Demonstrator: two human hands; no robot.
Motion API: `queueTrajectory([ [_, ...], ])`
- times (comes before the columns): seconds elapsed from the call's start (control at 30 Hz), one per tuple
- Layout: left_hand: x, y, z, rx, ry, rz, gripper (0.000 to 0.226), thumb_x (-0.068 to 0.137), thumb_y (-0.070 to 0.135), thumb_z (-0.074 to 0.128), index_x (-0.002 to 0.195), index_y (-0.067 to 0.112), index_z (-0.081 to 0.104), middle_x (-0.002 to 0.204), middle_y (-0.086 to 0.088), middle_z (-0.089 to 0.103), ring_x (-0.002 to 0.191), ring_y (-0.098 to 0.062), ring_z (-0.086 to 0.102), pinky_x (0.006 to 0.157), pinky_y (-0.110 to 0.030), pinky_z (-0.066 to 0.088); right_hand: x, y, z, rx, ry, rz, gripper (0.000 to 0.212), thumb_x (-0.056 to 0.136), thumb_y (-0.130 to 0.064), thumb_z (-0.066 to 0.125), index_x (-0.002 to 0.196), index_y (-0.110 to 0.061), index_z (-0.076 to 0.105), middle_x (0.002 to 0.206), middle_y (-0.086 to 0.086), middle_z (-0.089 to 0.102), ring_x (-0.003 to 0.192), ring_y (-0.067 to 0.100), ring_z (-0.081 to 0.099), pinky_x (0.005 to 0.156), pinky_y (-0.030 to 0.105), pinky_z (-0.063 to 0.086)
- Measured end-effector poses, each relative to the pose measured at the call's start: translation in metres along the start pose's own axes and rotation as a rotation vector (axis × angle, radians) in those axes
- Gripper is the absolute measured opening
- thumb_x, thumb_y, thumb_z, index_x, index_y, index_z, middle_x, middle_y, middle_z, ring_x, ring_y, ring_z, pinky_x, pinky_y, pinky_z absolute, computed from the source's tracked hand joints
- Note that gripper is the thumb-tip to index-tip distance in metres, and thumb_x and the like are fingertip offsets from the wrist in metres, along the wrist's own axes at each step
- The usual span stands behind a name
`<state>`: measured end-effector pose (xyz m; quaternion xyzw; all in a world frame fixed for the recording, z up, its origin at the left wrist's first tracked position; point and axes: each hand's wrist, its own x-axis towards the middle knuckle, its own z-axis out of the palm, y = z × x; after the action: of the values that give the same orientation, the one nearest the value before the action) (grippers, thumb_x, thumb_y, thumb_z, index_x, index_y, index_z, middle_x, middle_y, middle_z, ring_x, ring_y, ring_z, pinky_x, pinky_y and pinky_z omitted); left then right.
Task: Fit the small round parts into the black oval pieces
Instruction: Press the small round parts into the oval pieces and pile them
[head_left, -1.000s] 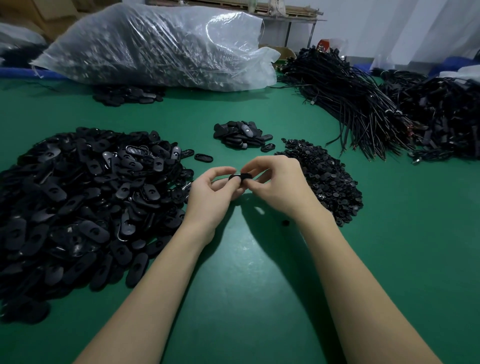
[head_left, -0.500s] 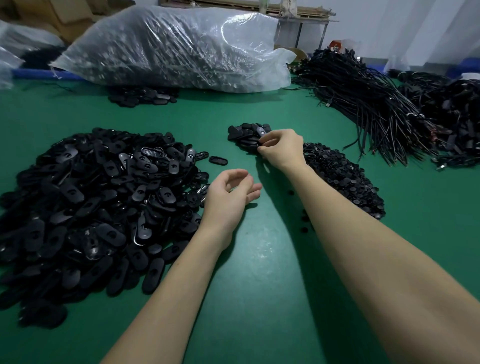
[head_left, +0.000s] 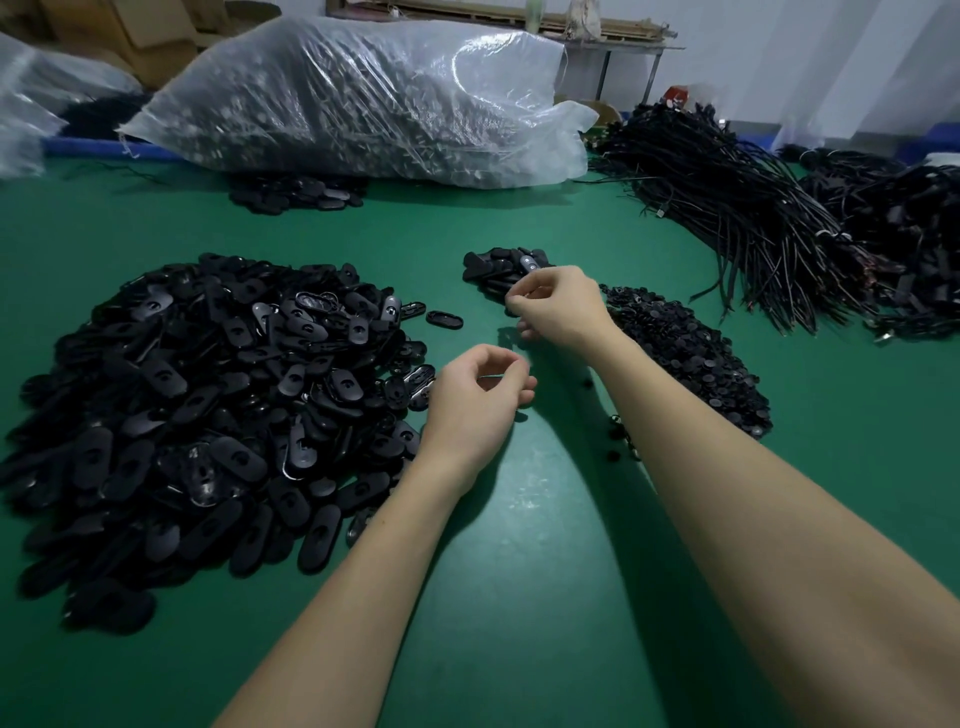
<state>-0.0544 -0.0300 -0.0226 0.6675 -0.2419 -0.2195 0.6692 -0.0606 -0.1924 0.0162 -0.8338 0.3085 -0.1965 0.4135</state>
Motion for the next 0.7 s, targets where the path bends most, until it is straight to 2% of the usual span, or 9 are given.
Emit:
queueTrajectory([
  [0.07,0.0,-0.001,0.001,0.026,-0.005,0.02,0.01,0.095,0.016,0.065,0.088,0.014,0.071,0.08,0.002,0.076,0.083,-0.014,0.074,0.091,-0.042,0.059,-0.001,-0.009,0.001,-0.014,-0.187,-0.022,0.008,0.095,-0.013,0.067,0.097,-0.014,0.075,0.088,0.005,0.075,0.062,0.009,0.07,0.061,0.022,0.06],
  [0.17,0.001,-0.003,0.002,0.043,-0.019,0.031,0.013,0.094,0.012,0.063,0.085,0.015,0.071,0.081,0.002,0.076,0.084,-0.016,0.074,0.092,-0.043,0.058,0.001,-0.027,0.008,-0.196,-0.427,-0.118,0.006,0.092,-0.023,0.073,0.094,-0.024,0.078,0.077,-0.011,0.074,0.057,-0.001,0.064,0.054,0.016,0.051],
  [0.23,0.002,-0.004,0.003,0.047,-0.029,0.024,0.014,0.094,0.011,0.062,0.085,0.017,0.071,0.081,0.003,0.076,0.085,-0.015,0.074,0.093,-0.044,0.058,0.001,-0.041,0.018,-0.327,-0.502,-0.143,0.006,0.088,-0.034,0.077,0.093,-0.032,0.08,0.08,-0.017,0.074,0.066,-0.001,0.065,0.057,0.017,0.05],
  [0.33,0.003,-0.005,0.002,0.054,-0.039,0.011,0.012,0.094,0.013,0.064,0.086,0.017,0.071,0.08,0.003,0.076,0.083,-0.015,0.074,0.092,-0.044,0.058,0.001,-0.053,0.035,-0.359,-0.535,-0.095,0.012,0.086,-0.036,0.08,0.096,-0.029,0.081,0.081,-0.014,0.076,0.071,0.003,0.069,0.06,0.018,0.054],
  [0.4,0.004,-0.006,0.001,0.06,-0.047,0.019,0.008,0.094,0.015,0.065,0.089,0.016,0.071,0.081,0.002,0.076,0.08,-0.014,0.074,0.087,-0.042,0.059,0.002,-0.057,0.044,-0.329,-0.515,-0.055,0.012,0.085,-0.032,0.082,0.094,-0.023,0.08,0.082,-0.007,0.078,0.073,0.01,0.072,0.066,0.025,0.059],
  [0.5,0.004,-0.005,0.0,0.069,-0.048,0.039,0.008,0.094,0.017,0.065,0.092,0.014,0.072,0.082,0.002,0.077,0.075,-0.009,0.072,0.074,-0.031,0.056,-0.001,-0.061,0.049,-0.349,-0.482,-0.053,0.008,0.083,-0.028,0.083,0.084,-0.022,0.077,0.074,-0.007,0.074,0.064,0.01,0.068,0.058,0.024,0.054],
  [0.6,0.005,-0.005,0.0,0.052,-0.049,0.01,0.008,0.094,0.015,0.065,0.095,0.012,0.072,0.084,0.0,0.077,0.08,-0.015,0.074,0.085,-0.041,0.06,-0.004,-0.06,0.045,-0.301,-0.462,-0.046,0.006,0.083,-0.023,0.079,0.08,-0.022,0.075,0.071,-0.006,0.071,0.061,0.011,0.064,0.06,0.025,0.054],
  [0.7,0.004,-0.005,0.001,0.038,-0.035,0.005,0.01,0.094,0.013,0.063,0.088,0.014,0.07,0.079,0.002,0.076,0.082,-0.016,0.074,0.093,-0.047,0.057,-0.009,-0.055,0.03,-0.251,-0.399,-0.061,0.009,0.085,-0.02,0.075,0.078,-0.024,0.073,0.074,-0.008,0.07,0.063,0.01,0.062,0.06,0.024,0.053],
])
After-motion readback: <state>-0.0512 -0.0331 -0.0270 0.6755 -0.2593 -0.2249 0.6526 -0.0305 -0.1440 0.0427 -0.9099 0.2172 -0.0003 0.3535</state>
